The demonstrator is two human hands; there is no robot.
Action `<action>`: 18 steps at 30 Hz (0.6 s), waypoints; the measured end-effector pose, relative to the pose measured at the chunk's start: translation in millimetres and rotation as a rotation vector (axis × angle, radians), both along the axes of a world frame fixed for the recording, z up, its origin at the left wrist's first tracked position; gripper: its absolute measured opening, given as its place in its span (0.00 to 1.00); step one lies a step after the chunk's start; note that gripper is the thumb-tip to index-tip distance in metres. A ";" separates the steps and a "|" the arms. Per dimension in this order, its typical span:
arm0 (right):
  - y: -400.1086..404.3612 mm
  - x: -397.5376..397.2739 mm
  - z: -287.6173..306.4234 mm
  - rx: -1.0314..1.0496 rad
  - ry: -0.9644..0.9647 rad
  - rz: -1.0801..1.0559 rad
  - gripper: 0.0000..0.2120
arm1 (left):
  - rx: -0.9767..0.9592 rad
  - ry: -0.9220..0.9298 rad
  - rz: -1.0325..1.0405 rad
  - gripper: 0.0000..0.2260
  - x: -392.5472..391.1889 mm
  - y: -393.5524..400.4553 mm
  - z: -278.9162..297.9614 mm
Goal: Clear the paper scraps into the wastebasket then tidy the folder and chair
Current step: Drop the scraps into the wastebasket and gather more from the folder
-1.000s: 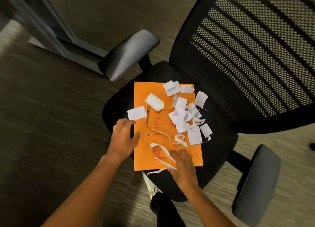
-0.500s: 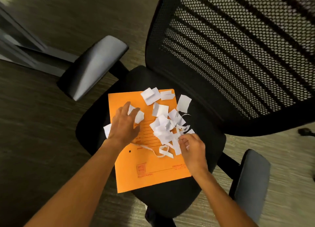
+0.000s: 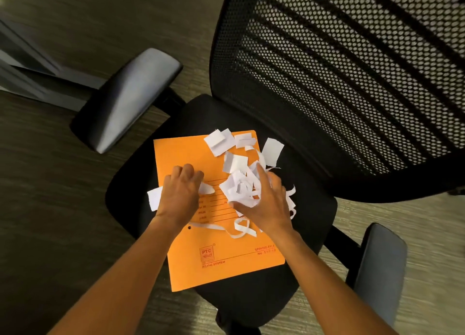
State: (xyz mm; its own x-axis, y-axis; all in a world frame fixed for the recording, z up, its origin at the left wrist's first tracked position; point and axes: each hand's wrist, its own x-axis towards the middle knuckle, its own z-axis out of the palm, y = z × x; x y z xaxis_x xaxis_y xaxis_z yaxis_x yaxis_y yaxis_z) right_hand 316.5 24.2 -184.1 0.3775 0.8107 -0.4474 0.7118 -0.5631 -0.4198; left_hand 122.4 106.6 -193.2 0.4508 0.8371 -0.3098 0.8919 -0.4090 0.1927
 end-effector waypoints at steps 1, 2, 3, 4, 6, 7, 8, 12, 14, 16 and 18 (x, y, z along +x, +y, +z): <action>2.0 -3.5 -4.0 -0.026 -0.029 0.043 0.52 | 0.013 -0.011 -0.009 0.16 -1.7 0.4 1.1; 3.8 -6.3 -7.9 -0.062 -0.057 0.082 0.52 | 0.030 -0.028 -0.015 0.14 -3.2 1.0 2.8; 5.2 -10.2 -11.3 -0.100 -0.085 0.118 0.51 | 0.047 -0.054 -0.011 0.12 -6.0 1.9 5.0; 5.8 -14.0 -14.4 -0.124 -0.116 0.144 0.48 | 0.066 -0.083 -0.001 0.10 -9.3 2.9 7.9; 6.3 -21.3 -18.9 -0.111 -0.186 0.167 0.42 | 0.108 -0.114 0.032 0.08 -17.7 5.4 13.9; 6.2 -23.4 -20.1 -0.093 -0.205 0.161 0.38 | 0.122 -0.119 0.050 0.08 -22.4 7.2 16.5; 6.5 -25.6 -21.3 -0.078 -0.206 0.150 0.35 | 0.130 -0.117 0.069 0.08 -28.4 8.7 18.2; 8.2 -30.8 -24.3 -0.049 -0.122 0.120 0.24 | 0.131 -0.051 0.120 0.09 -55.4 10.3 14.7; 8.6 -32.8 -24.2 -0.048 -0.117 0.135 0.21 | 0.114 -0.010 0.152 0.11 -65.7 7.6 12.1; 8.8 -33.8 -22.9 -0.051 -0.095 0.137 0.19 | 0.071 0.015 0.179 0.14 -72.6 2.6 8.2; 9.6 -33.9 -20.7 -0.048 -0.074 0.125 0.18 | -0.007 0.028 0.196 0.22 -76.9 -2.2 3.6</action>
State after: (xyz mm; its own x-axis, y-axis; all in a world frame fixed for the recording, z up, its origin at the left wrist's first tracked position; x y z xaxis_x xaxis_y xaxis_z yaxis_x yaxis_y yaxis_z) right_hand 282.6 33.7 -204.8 0.3080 0.8317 -0.4619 0.8058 -0.4862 -0.3381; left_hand 45.5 104.3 -189.6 0.2704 0.9058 -0.3263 0.9595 -0.2257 0.1687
